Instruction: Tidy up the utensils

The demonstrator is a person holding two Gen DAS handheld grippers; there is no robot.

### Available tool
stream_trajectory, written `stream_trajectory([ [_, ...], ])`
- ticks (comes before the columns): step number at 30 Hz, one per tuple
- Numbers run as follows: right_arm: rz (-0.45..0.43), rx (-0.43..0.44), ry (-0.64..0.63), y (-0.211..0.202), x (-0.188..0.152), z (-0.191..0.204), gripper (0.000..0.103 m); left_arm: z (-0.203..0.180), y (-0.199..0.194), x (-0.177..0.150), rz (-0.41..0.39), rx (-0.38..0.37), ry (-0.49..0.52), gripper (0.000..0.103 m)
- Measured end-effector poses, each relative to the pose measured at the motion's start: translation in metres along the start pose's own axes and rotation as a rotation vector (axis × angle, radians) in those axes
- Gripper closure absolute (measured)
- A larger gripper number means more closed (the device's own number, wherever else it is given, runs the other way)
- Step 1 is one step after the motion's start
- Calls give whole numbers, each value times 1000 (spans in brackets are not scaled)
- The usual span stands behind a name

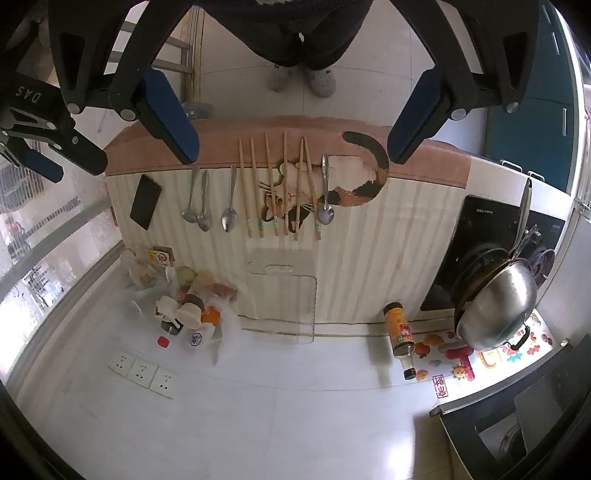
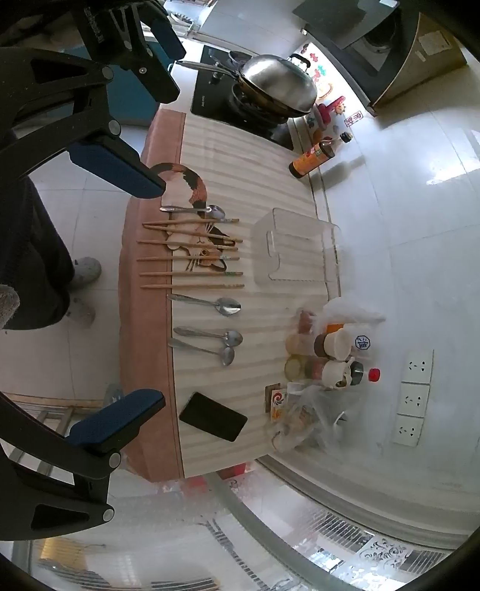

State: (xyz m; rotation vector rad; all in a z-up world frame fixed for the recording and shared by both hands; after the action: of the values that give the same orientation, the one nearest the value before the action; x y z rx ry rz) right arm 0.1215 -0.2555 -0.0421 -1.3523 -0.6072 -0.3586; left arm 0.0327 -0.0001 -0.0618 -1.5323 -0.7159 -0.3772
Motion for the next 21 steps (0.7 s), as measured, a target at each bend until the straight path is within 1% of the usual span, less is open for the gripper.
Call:
stream_trajectory([
  [8, 1, 9, 2, -2, 1, -3, 0, -3, -1, 1, -1, 4, 5, 0],
  [13, 2, 5, -5, 2, -1, 4, 0, -4, -3, 2, -3, 6, 5, 0],
  [17, -11, 7, 3, -4, 5, -3, 0, -4, 0, 2, -5, 13, 9, 0],
  [21, -12, 4, 1, -5, 5, -4, 0, -4, -1, 3, -4, 11, 9, 0],
])
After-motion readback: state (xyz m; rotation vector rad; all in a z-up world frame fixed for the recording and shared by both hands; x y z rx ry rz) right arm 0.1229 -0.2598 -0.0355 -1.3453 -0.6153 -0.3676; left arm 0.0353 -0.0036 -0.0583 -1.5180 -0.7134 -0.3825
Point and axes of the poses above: each gripper's, at about its wrist camera, not at the fingertips, and y roughly the way its jaws point, z to its left, x to its top, the point moved 7 cm from there along y, roughly the way its jaws point, and after that the axes turned 12 degrees about -z, right-handed, at the moved point
